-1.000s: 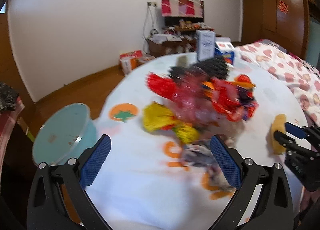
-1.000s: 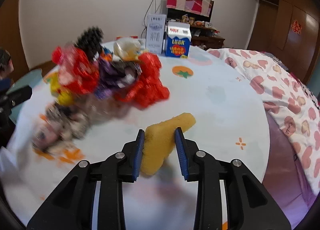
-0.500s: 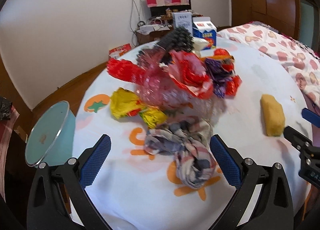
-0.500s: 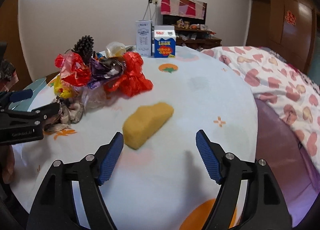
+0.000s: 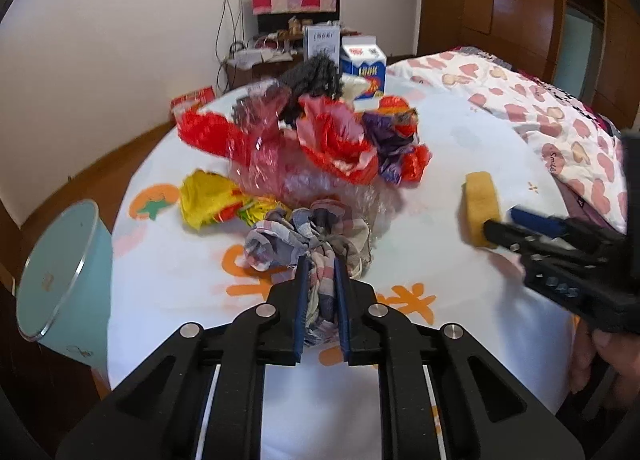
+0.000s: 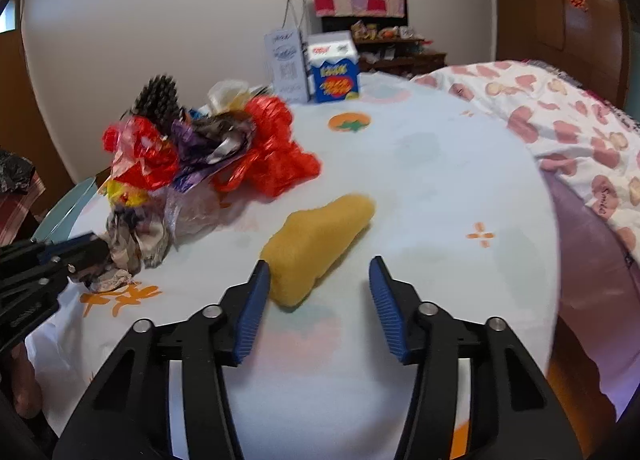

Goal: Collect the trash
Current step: 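Grasp the checked cloth with the left tool while the right tool grasps the yellow sponge, then carry the cloth and sponge with both tools over the light-blue bucket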

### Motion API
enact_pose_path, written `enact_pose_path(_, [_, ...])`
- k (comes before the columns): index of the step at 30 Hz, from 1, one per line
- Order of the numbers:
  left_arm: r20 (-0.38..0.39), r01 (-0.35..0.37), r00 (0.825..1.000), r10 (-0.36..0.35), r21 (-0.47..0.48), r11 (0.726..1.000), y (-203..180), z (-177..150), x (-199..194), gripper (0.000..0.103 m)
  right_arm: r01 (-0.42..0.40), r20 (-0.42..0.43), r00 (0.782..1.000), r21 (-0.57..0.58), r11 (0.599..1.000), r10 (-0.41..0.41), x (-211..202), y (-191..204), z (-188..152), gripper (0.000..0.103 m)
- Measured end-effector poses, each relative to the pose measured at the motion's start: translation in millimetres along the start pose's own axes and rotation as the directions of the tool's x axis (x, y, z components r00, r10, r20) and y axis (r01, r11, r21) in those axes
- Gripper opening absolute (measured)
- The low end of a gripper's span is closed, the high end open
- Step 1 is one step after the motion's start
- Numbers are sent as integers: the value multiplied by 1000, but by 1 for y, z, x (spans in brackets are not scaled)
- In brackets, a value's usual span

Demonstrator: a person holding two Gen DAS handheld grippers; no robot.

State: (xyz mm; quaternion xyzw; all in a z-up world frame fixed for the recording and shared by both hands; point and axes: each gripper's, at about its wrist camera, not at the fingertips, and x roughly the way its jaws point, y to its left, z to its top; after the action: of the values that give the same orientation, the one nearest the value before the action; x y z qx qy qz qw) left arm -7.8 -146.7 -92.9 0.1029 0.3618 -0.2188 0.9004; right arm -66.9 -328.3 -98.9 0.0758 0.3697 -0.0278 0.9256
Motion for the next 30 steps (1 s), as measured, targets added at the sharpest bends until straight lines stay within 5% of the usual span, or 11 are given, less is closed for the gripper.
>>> enact_pose_path(6, [69,-32,997,32,-10,999,13,5,-29,13,-7,15,1000,-44,999,8,-4,8,1,18])
enact_pose_path(15, [135,-101,985,109,-62,993,52,12,-69,13,24,112,994,-104,994,-12,-43,14,21,17])
enact_pose_path(30, [145,-265,945,292,-181,947,122,22,-73,13,-77,198,972,-232,970,125,-49,90,65,17])
